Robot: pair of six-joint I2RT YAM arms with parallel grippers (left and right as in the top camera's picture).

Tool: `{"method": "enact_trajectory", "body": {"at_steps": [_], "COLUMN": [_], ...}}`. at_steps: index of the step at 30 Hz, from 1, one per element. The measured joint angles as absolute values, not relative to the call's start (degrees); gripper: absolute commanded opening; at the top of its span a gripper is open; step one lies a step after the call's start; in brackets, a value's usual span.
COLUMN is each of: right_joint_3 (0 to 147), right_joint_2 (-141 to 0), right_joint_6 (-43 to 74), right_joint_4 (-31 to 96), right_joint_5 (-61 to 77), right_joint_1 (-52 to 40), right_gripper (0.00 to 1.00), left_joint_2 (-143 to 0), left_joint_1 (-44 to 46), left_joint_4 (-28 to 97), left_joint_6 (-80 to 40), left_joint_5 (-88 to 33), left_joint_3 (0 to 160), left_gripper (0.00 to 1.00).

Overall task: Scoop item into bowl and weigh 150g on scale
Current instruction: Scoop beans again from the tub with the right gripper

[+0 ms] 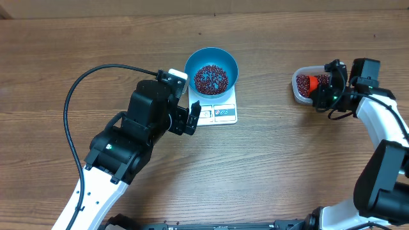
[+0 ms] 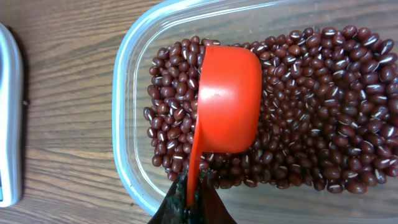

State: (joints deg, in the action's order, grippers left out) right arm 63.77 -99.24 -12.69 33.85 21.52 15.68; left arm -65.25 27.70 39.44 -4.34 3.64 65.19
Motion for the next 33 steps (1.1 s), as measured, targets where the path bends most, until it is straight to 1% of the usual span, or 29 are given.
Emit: {"method": "enact_trajectory", "body": {"at_steps": [4,8,33], "right_joint_3": [64.45,64.45,64.64], "right_joint_2": [-101.03,-101.47,-103.07], "right_joint_6": [-12.29,-12.23,-7.88], "right_joint_4": [34.04,34.11,33.69], "right_joint_5": [26.81,29.15,34.15], "right_joint_1": [18.06,19.51,22.63], "right_gripper": [0.04,0.04,0.04], "left_joint_2": [-65.25,-65.25,-65.25], "left_joint_1": [27.70,27.70,27.70], "left_joint_4": [39.44,39.44,39.44], "left_joint_6": [-4.34,-4.34,-4.34], "left_joint_5": [3.64,3.64,3.64], "left_joint_3": [65.19,65.19,65.19], "left_gripper": [1.00,0.99,1.00]}}
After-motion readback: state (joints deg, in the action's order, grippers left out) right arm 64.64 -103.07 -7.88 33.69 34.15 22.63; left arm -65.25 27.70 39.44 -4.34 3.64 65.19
